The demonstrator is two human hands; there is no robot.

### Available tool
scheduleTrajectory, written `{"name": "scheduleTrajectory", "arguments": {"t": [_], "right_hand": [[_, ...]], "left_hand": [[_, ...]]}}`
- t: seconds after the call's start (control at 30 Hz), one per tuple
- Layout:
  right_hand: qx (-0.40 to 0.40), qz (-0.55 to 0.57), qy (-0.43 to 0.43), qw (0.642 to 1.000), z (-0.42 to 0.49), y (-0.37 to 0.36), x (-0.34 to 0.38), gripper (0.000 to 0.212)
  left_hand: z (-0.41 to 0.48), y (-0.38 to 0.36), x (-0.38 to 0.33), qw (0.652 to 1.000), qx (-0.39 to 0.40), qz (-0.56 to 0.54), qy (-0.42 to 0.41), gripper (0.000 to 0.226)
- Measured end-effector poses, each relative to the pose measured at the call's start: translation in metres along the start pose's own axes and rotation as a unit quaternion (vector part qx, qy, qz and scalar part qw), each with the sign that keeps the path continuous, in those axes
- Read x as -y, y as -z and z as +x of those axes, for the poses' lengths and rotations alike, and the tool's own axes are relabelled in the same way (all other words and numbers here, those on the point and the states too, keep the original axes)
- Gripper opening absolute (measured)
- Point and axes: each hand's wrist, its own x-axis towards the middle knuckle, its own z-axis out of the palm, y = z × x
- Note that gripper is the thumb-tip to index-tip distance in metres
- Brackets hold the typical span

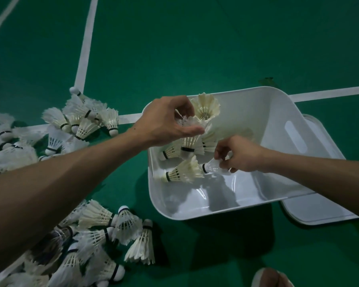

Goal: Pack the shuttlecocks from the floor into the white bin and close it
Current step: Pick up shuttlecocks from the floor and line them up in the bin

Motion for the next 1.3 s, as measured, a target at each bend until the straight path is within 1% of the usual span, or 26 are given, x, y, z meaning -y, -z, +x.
{"name": "scheduleTrajectory", "arguments": {"t": [0.1,0.2,0.27,0.4,0.57,0.7,0.83,0.93,1.0,1.03,1.1,1.13,1.23,1.3], "right_hand": [[0.01,0.042,-0.007,0.999,0.006,-0.005,0.001,0.022],[0.024,0.099,-0.017,0.995,0.012,-0.011,0.0,0.02],[0.038,0.134,-0.027,0.99,0.016,-0.017,-0.003,0.025],[0.04,0.167,-0.054,0.984,0.023,-0.029,-0.009,0.038],[0.026,0.19,-0.075,0.979,0.03,-0.037,-0.012,0.042],[0.039,0.18,-0.085,0.979,0.024,-0.034,-0.013,0.038],[0.037,0.121,-0.074,0.989,0.013,-0.019,-0.013,0.036],[0.0,0.094,-0.057,0.994,0.006,-0.001,-0.015,0.034],[-0.046,0.125,-0.03,0.991,-0.001,0.012,-0.015,0.034],[-0.072,0.152,-0.011,0.986,-0.005,0.018,-0.013,0.036],[-0.107,0.197,0.035,0.974,-0.015,0.028,-0.008,0.048],[-0.113,0.189,0.058,0.974,-0.019,0.032,-0.006,0.056],[-0.089,0.072,0.114,0.987,-0.03,0.034,0.0,0.082],[-0.062,0.021,0.133,0.989,-0.031,0.03,0.002,0.089]], "left_hand": [[0.0,0.001,0.001,1.0,0.006,0.005,0.003,0.041],[-0.001,0.003,0.003,1.0,0.01,0.002,0.006,0.04],[-0.002,0.003,0.004,1.0,0.013,-0.001,0.008,0.039],[-0.001,0.003,0.004,1.0,0.023,-0.001,0.006,0.038],[0.001,0.0,0.005,0.999,0.031,0.013,-0.007,0.036],[0.003,-0.001,0.006,0.998,0.05,0.027,-0.01,0.036],[0.006,-0.003,0.005,0.996,0.073,0.045,-0.003,0.04],[0.008,-0.004,0.003,0.993,0.09,0.077,-0.012,0.039],[0.008,-0.005,0.001,0.989,0.113,0.095,-0.014,0.037],[0.008,-0.005,0.001,0.986,0.13,0.102,-0.015,0.037],[0.008,-0.009,-0.002,0.98,0.162,0.114,-0.021,0.037],[0.008,-0.011,-0.003,0.977,0.172,0.122,-0.027,0.036],[0.009,-0.017,-0.008,0.971,0.192,0.139,-0.043,0.036],[0.009,-0.022,-0.013,0.967,0.209,0.139,-0.053,0.034]]}}
